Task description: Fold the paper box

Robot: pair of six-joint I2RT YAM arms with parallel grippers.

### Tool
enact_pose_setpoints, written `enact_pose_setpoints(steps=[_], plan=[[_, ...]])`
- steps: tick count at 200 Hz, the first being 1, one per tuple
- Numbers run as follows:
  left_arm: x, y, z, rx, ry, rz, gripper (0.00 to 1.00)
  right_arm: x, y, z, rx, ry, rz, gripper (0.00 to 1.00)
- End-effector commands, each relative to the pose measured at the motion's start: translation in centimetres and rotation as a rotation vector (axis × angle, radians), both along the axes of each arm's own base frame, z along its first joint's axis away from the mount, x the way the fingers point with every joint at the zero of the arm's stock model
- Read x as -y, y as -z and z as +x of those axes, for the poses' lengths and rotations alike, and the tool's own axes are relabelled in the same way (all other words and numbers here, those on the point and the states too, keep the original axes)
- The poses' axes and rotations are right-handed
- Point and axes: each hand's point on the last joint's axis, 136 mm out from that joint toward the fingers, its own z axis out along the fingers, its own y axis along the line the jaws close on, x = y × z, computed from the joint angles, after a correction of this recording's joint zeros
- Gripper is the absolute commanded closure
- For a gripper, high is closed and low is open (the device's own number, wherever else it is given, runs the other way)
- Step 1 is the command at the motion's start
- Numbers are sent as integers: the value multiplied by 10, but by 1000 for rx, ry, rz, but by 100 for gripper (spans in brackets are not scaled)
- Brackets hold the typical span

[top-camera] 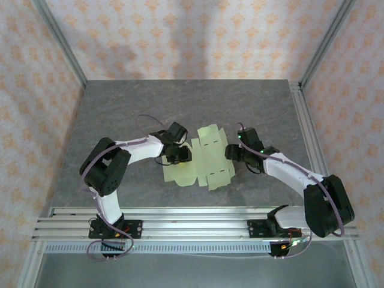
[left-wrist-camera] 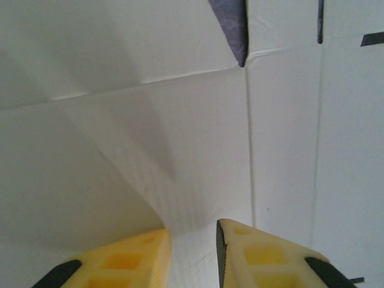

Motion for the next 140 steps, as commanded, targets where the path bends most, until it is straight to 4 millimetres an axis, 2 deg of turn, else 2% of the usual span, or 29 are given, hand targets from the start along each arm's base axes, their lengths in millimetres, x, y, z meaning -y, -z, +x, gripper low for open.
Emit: enact_pose_setpoints(steps=[1,29,60,79,102,128,140], plan=[[-5,16,-6,-27,-7,37,75,-5,-1,4,26,-16,27,37],[-7,17,-9,-32,-3,40,76,-9,3,4,9,-38,25,38],[-9,17,-8,-26,-5,52,76,-11,6,6,27,-47,37,50],[-8,18,-8,-28,-4,48,76,-14,12,6,12,-57,39,61],[-9,19,-9,-30,1,53,76,-17,18,6,-6,-68,49,64],[-10,21,-9,-33,4,61,76,-18,20,6,-14,-66,53,85],[-10,22,-10,-37,4,59,76,-20,17,6,-11,-72,61,91]])
